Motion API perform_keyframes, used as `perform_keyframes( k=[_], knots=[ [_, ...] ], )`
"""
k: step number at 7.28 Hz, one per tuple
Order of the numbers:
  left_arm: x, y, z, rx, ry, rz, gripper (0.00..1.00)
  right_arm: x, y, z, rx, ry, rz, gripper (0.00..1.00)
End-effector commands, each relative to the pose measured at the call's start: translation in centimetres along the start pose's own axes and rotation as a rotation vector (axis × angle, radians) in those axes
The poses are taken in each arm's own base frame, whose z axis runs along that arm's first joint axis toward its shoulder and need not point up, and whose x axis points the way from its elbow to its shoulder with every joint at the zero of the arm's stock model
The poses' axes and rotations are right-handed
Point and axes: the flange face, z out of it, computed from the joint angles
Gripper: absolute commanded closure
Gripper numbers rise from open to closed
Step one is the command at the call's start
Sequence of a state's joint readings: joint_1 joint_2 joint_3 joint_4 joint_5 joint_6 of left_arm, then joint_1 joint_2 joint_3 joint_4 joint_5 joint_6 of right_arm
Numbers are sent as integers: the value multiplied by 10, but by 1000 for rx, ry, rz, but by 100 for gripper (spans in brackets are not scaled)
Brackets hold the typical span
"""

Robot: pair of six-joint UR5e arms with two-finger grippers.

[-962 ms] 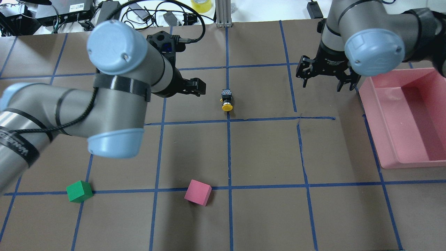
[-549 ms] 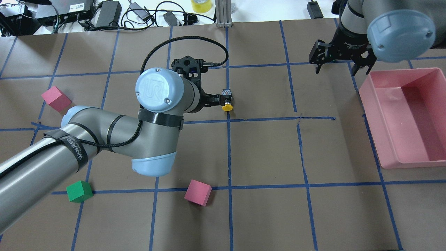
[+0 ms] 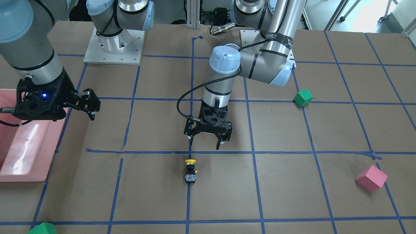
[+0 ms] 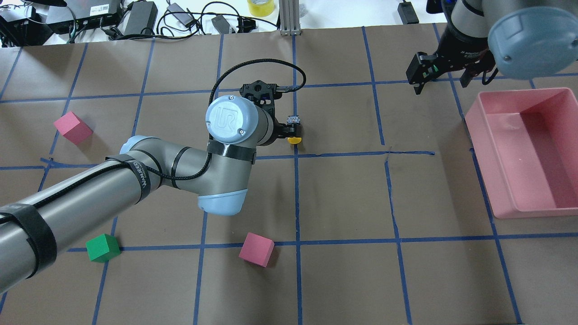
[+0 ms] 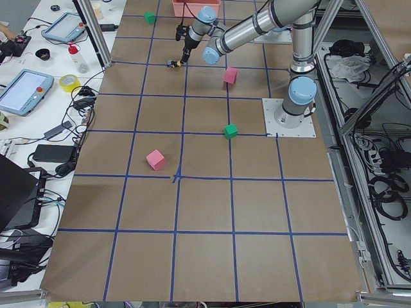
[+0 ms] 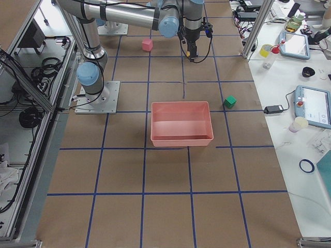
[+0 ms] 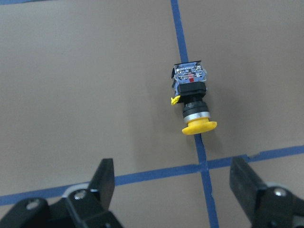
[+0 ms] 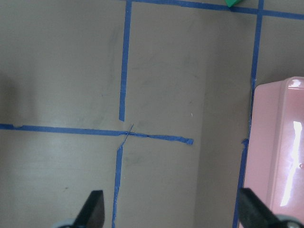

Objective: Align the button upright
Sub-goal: 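Reach the left gripper over the lying button while the right arm retracts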

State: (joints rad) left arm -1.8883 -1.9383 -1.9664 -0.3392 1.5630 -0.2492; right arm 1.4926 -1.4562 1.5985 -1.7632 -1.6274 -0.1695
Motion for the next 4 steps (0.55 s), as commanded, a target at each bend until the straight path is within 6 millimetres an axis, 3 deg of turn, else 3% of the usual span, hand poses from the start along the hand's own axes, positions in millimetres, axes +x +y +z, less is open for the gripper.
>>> perform_keyframes(
  k=[1, 2, 3, 4],
  knots=[
    [1, 3, 11, 12, 6, -35, 3, -11, 33, -12, -135, -26, -16, 0],
    [15, 11, 21, 68, 25, 4, 3, -15, 36, -15, -143, -30, -25, 0],
    [15, 15, 35, 118, -8, 9, 3, -11, 37, 0, -176, -16, -30, 0],
    [24, 26, 52, 166, -25, 28, 2, -8, 36, -3, -180, -11, -25, 0]
  ],
)
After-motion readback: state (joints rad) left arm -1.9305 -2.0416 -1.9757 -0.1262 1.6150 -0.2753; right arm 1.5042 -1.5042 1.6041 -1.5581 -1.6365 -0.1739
